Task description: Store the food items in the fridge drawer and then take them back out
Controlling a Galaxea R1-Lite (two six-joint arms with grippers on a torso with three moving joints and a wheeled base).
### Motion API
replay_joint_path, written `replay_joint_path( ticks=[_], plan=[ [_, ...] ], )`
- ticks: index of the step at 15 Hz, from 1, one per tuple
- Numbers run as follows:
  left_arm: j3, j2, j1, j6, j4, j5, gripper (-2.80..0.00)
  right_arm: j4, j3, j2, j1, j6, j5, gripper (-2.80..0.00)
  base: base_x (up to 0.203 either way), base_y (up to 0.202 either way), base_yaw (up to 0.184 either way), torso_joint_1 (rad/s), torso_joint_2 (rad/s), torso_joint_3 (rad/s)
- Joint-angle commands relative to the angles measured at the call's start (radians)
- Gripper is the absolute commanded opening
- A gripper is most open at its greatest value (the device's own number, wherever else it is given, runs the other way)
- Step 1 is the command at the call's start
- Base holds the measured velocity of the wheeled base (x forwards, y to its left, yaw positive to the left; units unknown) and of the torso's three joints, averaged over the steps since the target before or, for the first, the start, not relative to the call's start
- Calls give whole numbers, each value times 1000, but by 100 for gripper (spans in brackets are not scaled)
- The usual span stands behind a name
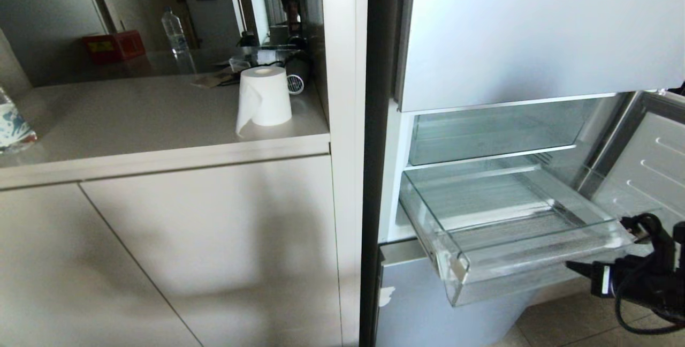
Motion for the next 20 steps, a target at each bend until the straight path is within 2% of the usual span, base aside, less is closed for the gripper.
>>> replay_joint_path(
  ticks=[1, 4, 6, 8, 10, 12, 14, 18, 20],
  plan=[
    [0, 1, 0, 0, 0, 0, -280, -94, -74, 217, 47, 21, 4, -280, 0, 0, 0, 0, 0, 0],
    [0, 1, 0, 0, 0, 0, -280, -305, -267, 496, 155, 84, -94, -280, 0, 0, 0, 0, 0, 0],
    [0, 1, -1, 0, 0, 0, -280, -432, -446, 630, 250, 182, -195, -280, 0, 0, 0, 0, 0, 0],
    [0, 1, -1, 0, 0, 0, -280, -494, -562, 695, 330, 289, -250, -280, 0, 0, 0, 0, 0, 0],
    [0, 1, -1, 0, 0, 0, -280, -539, -582, 709, 371, 331, -292, -280, 0, 0, 0, 0, 0, 0],
    [0, 1, -1, 0, 0, 0, -280, -605, -485, 682, 376, 337, -296, -280, 0, 0, 0, 0, 0, 0],
    [0, 1, 0, 0, 0, 0, -280, -647, -318, 617, 377, 347, -295, -280, 0, 0, 0, 0, 0, 0],
    [0, 1, -1, 0, 0, 0, -280, -668, 53, 331, 345, 365, -309, -280, 0, 0, 0, 0, 0, 0],
    [0, 1, 0, 0, 0, 0, -280, -671, 228, 223, 331, 357, -393, -280, 0, 0, 0, 0, 0, 0]
  ],
)
